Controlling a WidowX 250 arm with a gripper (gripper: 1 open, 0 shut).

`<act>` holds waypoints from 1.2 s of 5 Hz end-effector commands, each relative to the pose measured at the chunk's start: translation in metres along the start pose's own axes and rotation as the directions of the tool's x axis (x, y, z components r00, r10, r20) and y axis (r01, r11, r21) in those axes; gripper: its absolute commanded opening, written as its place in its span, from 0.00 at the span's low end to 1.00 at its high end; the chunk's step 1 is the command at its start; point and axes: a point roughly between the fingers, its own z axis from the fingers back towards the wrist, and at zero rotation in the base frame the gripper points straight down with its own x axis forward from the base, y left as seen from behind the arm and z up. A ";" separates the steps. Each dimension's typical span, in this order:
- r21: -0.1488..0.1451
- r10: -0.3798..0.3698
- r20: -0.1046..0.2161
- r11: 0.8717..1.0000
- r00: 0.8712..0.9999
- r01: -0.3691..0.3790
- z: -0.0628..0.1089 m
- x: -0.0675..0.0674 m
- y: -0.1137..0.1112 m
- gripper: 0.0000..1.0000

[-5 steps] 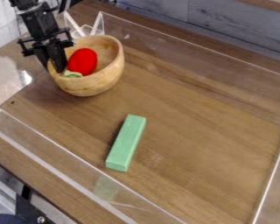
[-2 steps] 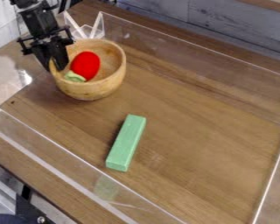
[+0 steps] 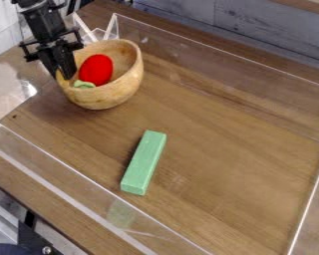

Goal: Move the red object to the left side of the table

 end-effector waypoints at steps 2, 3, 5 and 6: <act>0.033 -0.042 0.094 0.999 0.995 0.039 0.038 0.004 -0.014 0.00; 0.031 -0.044 0.095 0.999 0.994 0.041 0.040 0.004 -0.016 0.00; 0.031 -0.048 0.089 0.998 0.995 0.046 0.041 0.004 -0.018 0.00; 0.029 -0.051 0.091 0.998 0.995 0.049 0.042 0.004 -0.020 0.00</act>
